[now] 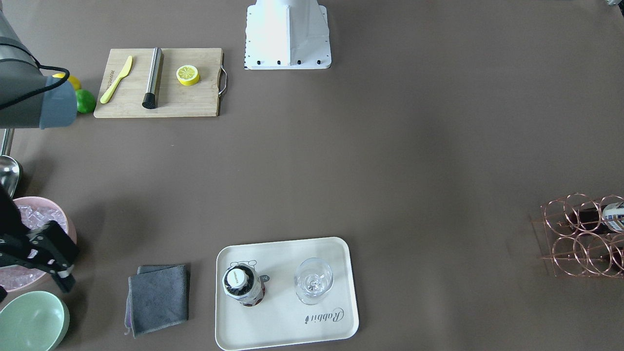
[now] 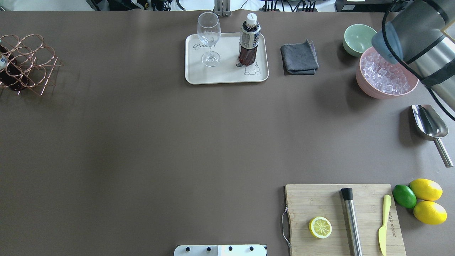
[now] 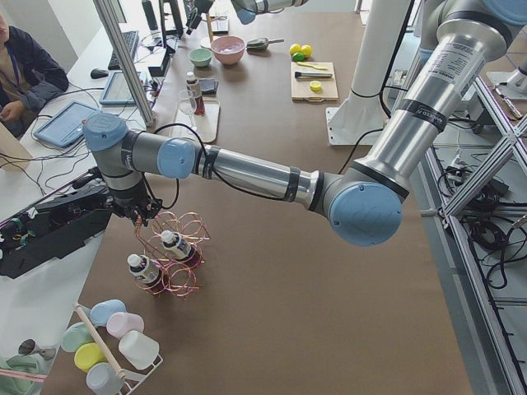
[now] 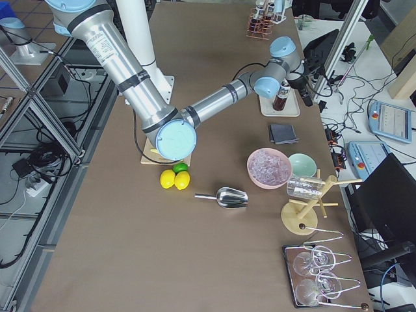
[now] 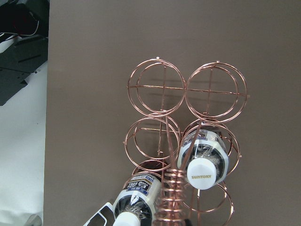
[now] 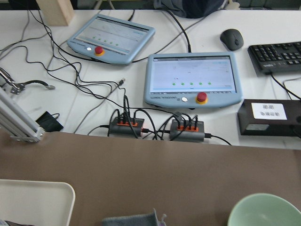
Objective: Take tea from basket to plate
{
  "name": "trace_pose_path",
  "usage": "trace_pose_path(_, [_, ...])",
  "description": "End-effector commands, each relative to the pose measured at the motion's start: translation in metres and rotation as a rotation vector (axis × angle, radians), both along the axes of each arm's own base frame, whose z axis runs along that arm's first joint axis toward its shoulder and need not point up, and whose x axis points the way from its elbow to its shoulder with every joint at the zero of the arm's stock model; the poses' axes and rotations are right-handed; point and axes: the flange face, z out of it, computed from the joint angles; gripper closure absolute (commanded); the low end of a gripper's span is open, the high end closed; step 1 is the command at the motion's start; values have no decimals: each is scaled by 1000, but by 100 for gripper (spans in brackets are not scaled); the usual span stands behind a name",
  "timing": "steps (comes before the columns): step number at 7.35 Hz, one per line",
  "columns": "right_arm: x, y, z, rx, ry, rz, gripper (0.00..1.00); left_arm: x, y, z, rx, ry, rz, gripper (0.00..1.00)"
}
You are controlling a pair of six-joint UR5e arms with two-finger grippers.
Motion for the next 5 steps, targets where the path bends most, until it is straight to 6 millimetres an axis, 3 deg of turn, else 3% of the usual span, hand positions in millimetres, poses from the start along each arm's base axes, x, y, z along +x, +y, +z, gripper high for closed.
trace_pose_path(1, [48, 36, 80, -371, 136, -38, 0, 0, 0, 0, -4, 0, -8, 71])
trace_pose_path(2, [57, 58, 108, -529, 144, -65, 0, 0, 0, -1, -8, 0, -10, 28])
trace_pose_path(3, [73, 77, 146, -645, 115, -86, 0, 0, 0, -1, -15, 2, -11, 2])
trace_pose_path(5, [93, 128, 214, -659, 115, -200, 0, 0, 0, -4, -13, 2, -12, 2])
